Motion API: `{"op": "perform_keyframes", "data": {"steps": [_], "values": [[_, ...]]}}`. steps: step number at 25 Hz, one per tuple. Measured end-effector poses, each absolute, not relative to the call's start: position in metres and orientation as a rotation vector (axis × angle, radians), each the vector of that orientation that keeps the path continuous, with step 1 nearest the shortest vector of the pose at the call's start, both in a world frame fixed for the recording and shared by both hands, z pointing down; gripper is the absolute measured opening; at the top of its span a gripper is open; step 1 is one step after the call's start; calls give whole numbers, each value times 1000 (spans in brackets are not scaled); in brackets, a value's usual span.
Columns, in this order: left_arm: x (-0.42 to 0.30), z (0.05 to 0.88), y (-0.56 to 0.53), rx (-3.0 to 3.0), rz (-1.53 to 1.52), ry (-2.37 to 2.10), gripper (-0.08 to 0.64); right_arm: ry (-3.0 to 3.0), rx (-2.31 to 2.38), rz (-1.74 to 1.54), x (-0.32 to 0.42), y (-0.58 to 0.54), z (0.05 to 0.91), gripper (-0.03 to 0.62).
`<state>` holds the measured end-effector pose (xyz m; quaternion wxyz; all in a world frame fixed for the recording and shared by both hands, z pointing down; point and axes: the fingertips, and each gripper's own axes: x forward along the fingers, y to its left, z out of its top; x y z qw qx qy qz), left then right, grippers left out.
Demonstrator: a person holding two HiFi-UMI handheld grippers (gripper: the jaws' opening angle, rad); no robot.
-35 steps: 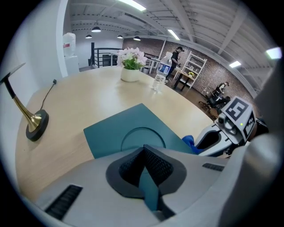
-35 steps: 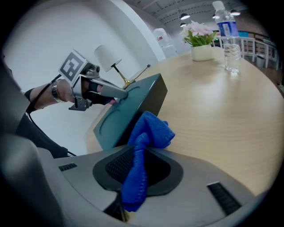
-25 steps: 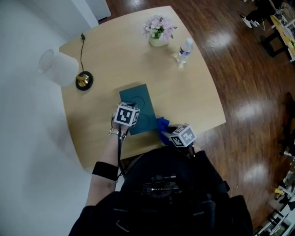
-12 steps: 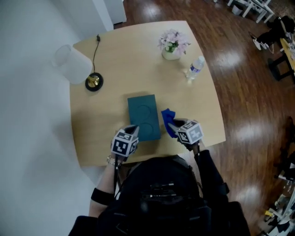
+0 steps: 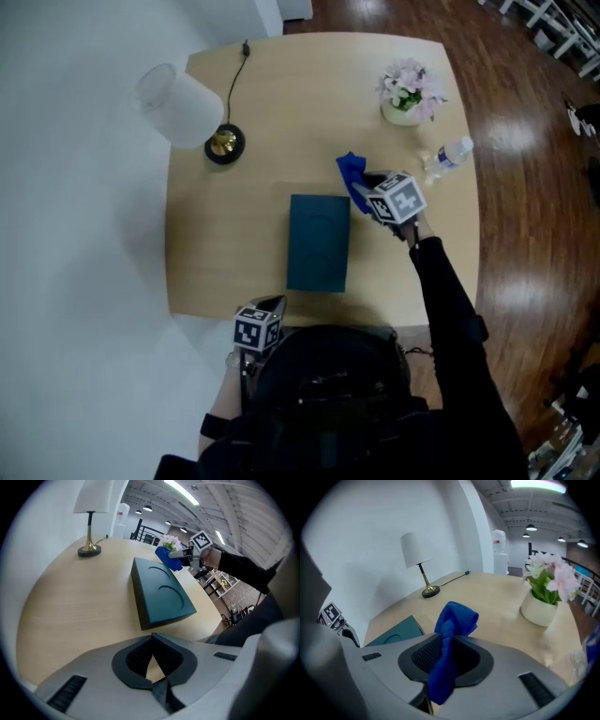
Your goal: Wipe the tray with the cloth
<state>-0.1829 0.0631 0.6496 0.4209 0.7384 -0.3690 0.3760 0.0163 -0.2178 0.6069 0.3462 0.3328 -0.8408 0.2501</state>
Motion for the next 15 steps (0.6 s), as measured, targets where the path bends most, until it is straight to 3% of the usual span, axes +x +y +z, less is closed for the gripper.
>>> {"op": "perform_keyframes", "data": {"steps": [15], "values": [[-182, 668, 41, 1747, 944, -959, 2, -2166, 530, 638, -22, -212, 649, 81]]}}
